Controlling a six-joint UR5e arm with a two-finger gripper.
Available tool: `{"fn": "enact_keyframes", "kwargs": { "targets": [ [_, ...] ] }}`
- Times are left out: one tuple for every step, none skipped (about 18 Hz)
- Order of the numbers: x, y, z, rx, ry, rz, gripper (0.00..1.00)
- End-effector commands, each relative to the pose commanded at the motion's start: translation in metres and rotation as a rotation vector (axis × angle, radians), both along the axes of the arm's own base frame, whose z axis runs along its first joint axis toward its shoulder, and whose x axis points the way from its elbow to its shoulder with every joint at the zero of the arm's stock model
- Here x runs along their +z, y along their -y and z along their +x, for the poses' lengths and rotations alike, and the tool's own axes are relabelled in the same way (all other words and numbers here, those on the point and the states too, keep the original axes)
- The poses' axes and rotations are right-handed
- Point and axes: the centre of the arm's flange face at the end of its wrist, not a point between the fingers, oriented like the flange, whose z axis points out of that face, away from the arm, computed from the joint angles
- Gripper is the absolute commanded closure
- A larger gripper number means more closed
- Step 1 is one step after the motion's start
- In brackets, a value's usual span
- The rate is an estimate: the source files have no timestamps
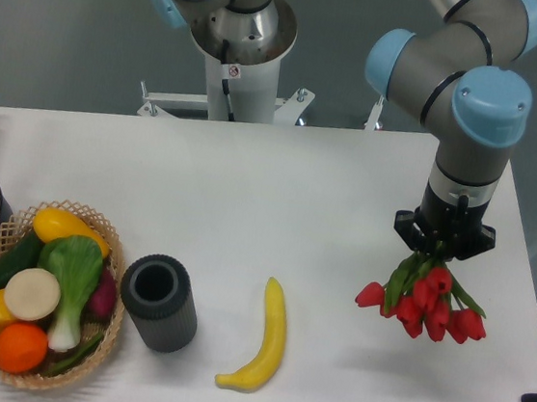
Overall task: Insert the flowers into the vase
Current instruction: 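Carry the red tulip bunch in the gripper toward the dark grey vase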
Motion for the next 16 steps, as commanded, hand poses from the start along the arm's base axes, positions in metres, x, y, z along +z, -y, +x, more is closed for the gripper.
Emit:
{"fn": "enact_keyframes", "kwargs": {
  "targets": [
    [0.000, 0.000, 0.000, 0.001, 0.001, 0.003, 1.00],
    [0.003, -0.002, 0.002, -0.003, 0.002, 0.014, 1.00],
    [0.010, -0.002, 0.005, -0.006, -0.001, 0.037, 1.00],
    [0.019, -0.001, 0.007, -0.002, -0.001, 0.068, 1.00],
    [0.031, -0.002, 0.011, -0.006, -0.005, 0.107, 1.00],
    [0.039, -0.004, 0.016, -0.016, -0.001, 0.140, 1.00],
    [0.040, -0.009, 0.020, -0.026, 0.009, 0.174, 1.00],
    [0.043, -0.017, 0.026, -0.045, 0.016, 0.207, 1.00],
    [0.056, -0.020, 0.032, -0.060, 0.003, 0.244, 1.00],
    [0.066, -0.028, 0.040, -0.082, -0.018, 0.287, 1.00],
    [0.073, -0.038, 0.047, -0.096, -0.030, 0.333, 1.00],
    [0.078, -0.045, 0.052, -0.088, -0.033, 0.377, 1.00],
    [0.084, -0.051, 0.057, -0.085, -0.032, 0.422, 1.00],
    [0.089, -0.058, 0.061, -0.093, -0.030, 0.472, 1.00],
    [0.095, -0.063, 0.065, -0.106, -0.026, 0.521, 1.00],
    [0.101, -0.078, 0.078, -0.141, -0.003, 0.582, 1.00]
  ]
}}
